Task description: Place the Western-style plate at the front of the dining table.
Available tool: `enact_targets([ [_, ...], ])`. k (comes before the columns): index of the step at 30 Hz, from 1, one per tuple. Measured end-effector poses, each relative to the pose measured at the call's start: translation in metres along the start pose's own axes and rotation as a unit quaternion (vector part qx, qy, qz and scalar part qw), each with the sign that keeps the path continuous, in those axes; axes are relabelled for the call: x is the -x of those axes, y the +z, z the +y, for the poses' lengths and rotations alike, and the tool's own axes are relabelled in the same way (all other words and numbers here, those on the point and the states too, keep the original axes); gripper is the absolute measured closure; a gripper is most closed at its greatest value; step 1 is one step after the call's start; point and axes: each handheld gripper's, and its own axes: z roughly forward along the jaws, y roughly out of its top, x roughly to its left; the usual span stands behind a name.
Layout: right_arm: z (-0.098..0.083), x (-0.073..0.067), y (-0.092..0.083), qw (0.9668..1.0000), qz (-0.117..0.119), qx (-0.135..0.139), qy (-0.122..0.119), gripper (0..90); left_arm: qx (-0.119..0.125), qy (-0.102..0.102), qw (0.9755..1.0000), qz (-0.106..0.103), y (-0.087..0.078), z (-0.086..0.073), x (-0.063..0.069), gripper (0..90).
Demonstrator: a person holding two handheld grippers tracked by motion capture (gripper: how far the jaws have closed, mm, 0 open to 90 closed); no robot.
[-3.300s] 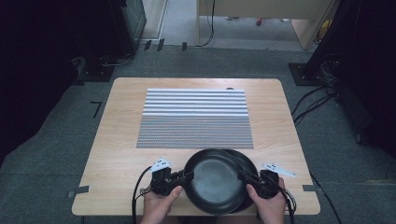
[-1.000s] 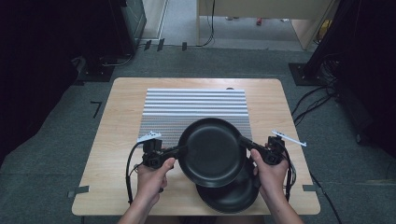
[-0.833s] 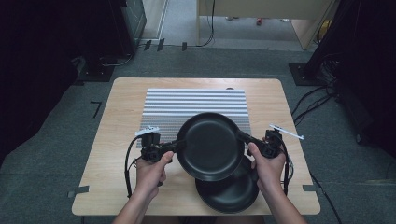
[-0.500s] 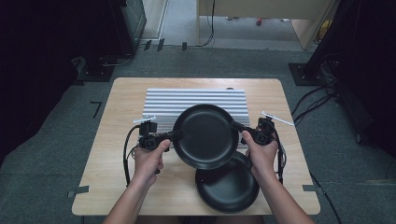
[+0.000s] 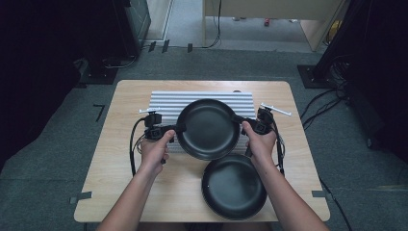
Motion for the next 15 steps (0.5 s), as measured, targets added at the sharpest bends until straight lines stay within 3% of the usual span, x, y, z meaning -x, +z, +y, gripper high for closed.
enact_targets([
  [15,0.003,0.019,0.049,0.9986,-0.039,-0.019,0.029,79.2,-0.014,-0.045,0.9985,0.027,0.033,0.017,-0.036,76.8],
])
